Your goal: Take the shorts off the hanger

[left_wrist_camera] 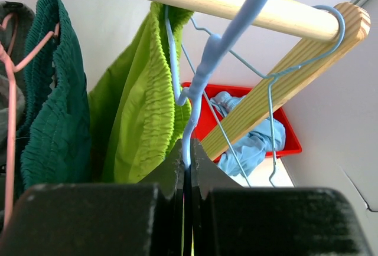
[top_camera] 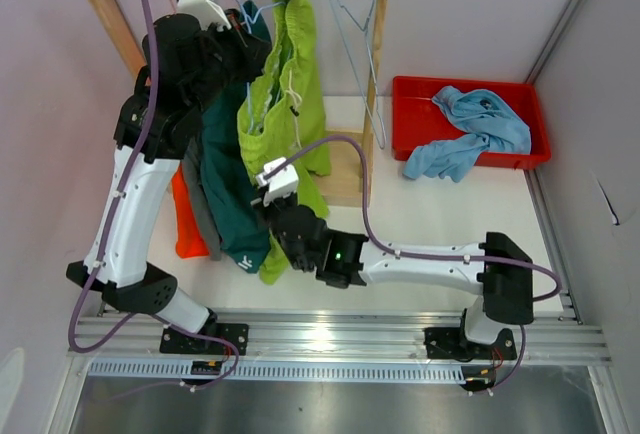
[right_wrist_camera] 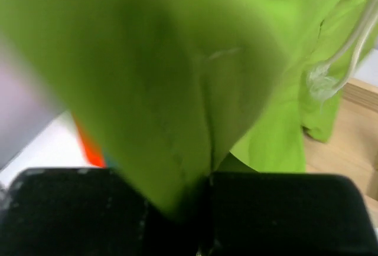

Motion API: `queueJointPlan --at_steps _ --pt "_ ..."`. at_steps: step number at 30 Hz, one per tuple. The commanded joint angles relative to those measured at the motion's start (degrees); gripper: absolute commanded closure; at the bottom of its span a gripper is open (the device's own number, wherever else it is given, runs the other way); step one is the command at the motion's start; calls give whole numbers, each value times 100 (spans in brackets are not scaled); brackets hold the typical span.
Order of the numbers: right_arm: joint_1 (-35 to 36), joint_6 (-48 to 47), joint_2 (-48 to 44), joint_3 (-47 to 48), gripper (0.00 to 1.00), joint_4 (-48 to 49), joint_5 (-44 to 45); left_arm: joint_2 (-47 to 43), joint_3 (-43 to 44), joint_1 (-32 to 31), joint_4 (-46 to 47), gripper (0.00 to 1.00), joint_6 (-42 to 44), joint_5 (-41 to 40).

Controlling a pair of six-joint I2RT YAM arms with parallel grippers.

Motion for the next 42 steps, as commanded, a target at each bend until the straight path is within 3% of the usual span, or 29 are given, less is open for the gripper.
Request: queueJointPlan --at_steps 1,7,11,14,17,22,23,28,32,37,38,42 --pt "774 -59 -441 -389 100 620 406 -220 40 -44 580 100 234 -223" --pt "2279 -69 -802 -1462 100 717 1944 -63 319 0 800 100 709 -760" --pt "2895 949 -680 -1568 100 -82 2568 376 961 53 529 100 824 -796" --pt "2808 1233 -609 -1489 100 -320 2613 360 1077 53 230 100 666 -429" --pt "2396 567 -679 -1428 100 361 2273 9 543 9 -305 100 402 108" --pt "1096 -707 -715 -919 100 831 1315 -781 -407 -333 -1361 100 288 4" --pt "894 -771 -706 -779 100 727 1147 -1096 -861 -369 -1484 100 279 4" --pt "-301 -614 -539 206 100 33 172 -1723 -1147 -440 -2091 100 138 -49" --pt "-243 -227 -854 -2 100 -425 178 -1969 -954 -431 -2302 100 121 66" --pt "206 572 -1531 -1197 100 -460 600 -2049 -778 -431 -2346 100 -151 232" --pt "337 791 -1723 -1417 100 -809 714 -2083 -961 -440 -2242 100 -196 563" --pt "1038 1338 -2276 -1892 100 -1305 1266 -2242 -1699 -457 -1671 100 -214 489"
